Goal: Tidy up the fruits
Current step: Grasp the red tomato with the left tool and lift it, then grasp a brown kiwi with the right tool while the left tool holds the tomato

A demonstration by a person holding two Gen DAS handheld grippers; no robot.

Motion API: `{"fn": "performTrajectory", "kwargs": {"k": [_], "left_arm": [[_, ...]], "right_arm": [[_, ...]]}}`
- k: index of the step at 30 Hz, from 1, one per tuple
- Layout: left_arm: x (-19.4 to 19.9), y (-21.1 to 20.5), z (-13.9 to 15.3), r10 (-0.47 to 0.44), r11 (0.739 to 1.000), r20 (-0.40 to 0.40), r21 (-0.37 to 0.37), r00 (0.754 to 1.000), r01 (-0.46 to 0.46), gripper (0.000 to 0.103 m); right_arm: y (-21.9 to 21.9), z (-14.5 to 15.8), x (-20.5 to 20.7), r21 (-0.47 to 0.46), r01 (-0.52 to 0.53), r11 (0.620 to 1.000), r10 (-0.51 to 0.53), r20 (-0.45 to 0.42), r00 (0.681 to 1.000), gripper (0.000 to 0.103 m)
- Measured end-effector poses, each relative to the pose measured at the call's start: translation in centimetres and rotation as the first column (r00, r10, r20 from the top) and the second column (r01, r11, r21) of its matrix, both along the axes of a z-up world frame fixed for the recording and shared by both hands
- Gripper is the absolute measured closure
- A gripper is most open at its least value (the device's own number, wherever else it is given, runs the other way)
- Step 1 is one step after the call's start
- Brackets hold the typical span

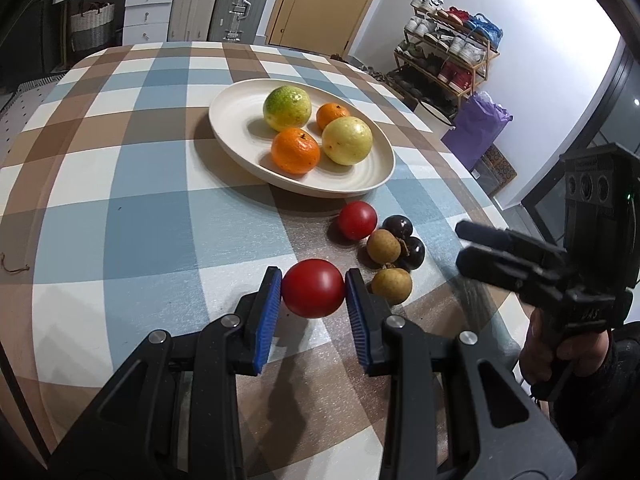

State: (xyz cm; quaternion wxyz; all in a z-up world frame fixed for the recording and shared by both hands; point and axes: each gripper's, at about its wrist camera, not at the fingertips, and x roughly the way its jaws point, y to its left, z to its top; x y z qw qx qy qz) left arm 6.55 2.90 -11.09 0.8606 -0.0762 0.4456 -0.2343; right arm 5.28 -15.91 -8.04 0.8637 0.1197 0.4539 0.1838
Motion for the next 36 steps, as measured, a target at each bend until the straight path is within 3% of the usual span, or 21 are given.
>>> {"fn": "performTrajectory", "kwargs": {"k": [3,11,18,25,26,27,28,31,36], "left_arm": [[-0.2,0.6,0.2,0.009,1.0,0.006,-0.01,1.0,-0.009,0.074],[-0.9,2.2,0.2,0.029,0.999,0.008,-0.045,1.0,-0.029,0.074],[-1.4,3.9,0.0,0.053,0.995,-0.001,-0.086,0.999,-0.053,0.074],[-1.9,5.2,0.1,0.063,0.992,0.002,-0.11,0.998,-0.062,0.074],[-2.0,5.3,0.1,0.064,0.992,0.002,-0.113,0.998,-0.063,0.074],[-2.1,5.4,0.0,0.063,0.991,0.002,-0.116,0.998,-0.063,0.074],[-2.1,5.5,0.0,0.063,0.991,0.001,-0.118,0.998,-0.063,0.074],[-2.2,5.7,0.1,0.067,0.989,0.0,-0.131,0.998,-0.066,0.074],[-2.2,5.7,0.3,0.063,0.988,0.006,-0.142,0.998,-0.061,0.074]], "right_arm": [[0.8,-0.6,0.1,0.02,-0.029,0.999,0.03,-0.045,0.999,0.021],[2.6,-1.4,-0.8,0.035,-0.046,0.998,0.05,-0.104,0.993,0.023],[3.7,-2.8,-0.2,0.075,-0.045,0.996,0.057,-0.164,0.985,0.035],[4.6,-3.0,0.2,0.052,-0.021,0.998,0.028,-0.14,0.99,0.049],[4.8,-3.0,0.2,0.04,-0.024,0.999,0.029,-0.134,0.991,0.056],[5.0,-3.0,0.2,0.019,-0.025,1.0,0.027,-0.127,0.992,0.071],[5.3,-3.0,0.3,-0.012,-0.027,1.0,0.026,-0.121,0.992,0.075],[6.0,-2.8,0.0,-0.084,-0.021,0.996,0.014,-0.084,0.996,0.075],[6.3,-1.7,-0.5,-0.085,-0.045,0.995,0.043,-0.035,0.998,0.075]]}}
